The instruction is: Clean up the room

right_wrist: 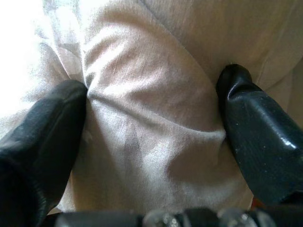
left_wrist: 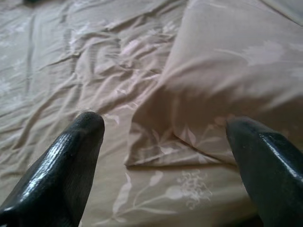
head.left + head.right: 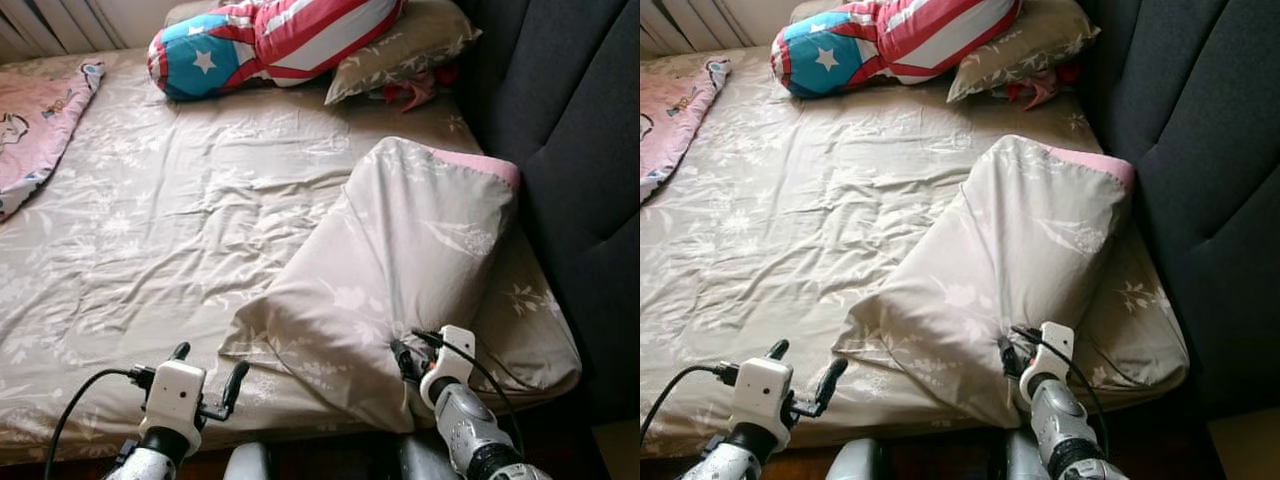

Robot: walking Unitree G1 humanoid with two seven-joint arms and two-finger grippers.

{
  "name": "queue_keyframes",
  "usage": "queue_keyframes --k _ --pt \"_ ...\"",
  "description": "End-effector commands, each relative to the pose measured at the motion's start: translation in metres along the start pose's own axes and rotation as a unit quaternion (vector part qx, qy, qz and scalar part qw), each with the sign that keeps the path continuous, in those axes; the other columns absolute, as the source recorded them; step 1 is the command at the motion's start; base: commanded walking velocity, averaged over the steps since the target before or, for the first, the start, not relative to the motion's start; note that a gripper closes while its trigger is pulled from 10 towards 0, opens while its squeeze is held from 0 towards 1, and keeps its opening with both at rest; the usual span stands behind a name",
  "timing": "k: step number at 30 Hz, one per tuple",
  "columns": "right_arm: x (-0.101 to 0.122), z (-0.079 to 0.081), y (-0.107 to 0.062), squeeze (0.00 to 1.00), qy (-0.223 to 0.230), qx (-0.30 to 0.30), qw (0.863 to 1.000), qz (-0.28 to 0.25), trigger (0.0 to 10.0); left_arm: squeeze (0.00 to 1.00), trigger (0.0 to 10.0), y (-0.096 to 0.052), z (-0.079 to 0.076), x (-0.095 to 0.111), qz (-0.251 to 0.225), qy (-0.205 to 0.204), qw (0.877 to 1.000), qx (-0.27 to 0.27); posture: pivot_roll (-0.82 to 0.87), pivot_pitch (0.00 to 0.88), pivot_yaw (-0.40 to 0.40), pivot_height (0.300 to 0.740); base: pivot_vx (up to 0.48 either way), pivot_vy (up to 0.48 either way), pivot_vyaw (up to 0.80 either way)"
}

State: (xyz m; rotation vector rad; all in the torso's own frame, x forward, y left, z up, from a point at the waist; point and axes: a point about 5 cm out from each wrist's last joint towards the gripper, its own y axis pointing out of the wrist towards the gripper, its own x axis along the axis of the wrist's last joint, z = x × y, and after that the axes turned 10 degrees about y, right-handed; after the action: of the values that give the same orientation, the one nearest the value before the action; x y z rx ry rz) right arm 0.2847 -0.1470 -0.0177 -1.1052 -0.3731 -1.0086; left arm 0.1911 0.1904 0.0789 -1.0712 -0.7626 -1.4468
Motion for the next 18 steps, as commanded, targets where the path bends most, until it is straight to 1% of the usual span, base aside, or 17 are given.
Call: queue_keyframes --k 1,3,4,5,13,18 --pt "-0.0465 -0.0016 -0.0086 0.00 0.025 -0.011 0.995 0.096 10.0 0.00 10.0 -0.0050 0.0020 -0.0026 0.013 0.004 1.000 -0.005 0.11 0.306 0.083 0.658 0.000 0.000 0.00" --pt "-0.0488 0.0005 -0.0088 0.00 0.025 -0.008 0.995 0.099 10.0 0.00 10.0 -0.0072 0.0041 -0.0037 0.017 0.005 1.000 -0.003 0.11 0.307 0.082 0.658 0.000 0.000 0.00" --pt "-0.0493 0.0011 -0.0089 0.00 0.023 -0.008 0.995 0.098 3.9 0.00 10.0 -0.0077 0.0043 -0.0038 0.018 0.004 1.000 -0.003 0.11 0.309 0.082 0.658 0.000 0.000 0.00" --pt "-0.0499 0.0019 -0.0089 0.00 0.021 -0.008 0.995 0.098 0.0 0.00 10.0 -0.0075 0.0045 -0.0033 0.019 0.003 1.000 -0.001 0.11 0.309 0.080 0.658 0.000 0.000 0.00" --pt "-0.0504 0.0022 -0.0090 0.00 0.020 -0.005 0.995 0.101 0.0 0.00 10.0 -0.0056 0.0020 -0.0019 0.019 -0.003 1.000 0.002 0.10 0.307 0.072 0.658 0.000 0.000 0.00" --pt "-0.0517 -0.0041 -0.0107 0.00 0.026 -0.015 0.994 0.101 0.0 0.00 10.0 -0.0048 -0.0014 -0.0026 0.021 -0.008 1.000 -0.002 0.10 0.308 0.065 0.658 0.000 0.000 0.00"
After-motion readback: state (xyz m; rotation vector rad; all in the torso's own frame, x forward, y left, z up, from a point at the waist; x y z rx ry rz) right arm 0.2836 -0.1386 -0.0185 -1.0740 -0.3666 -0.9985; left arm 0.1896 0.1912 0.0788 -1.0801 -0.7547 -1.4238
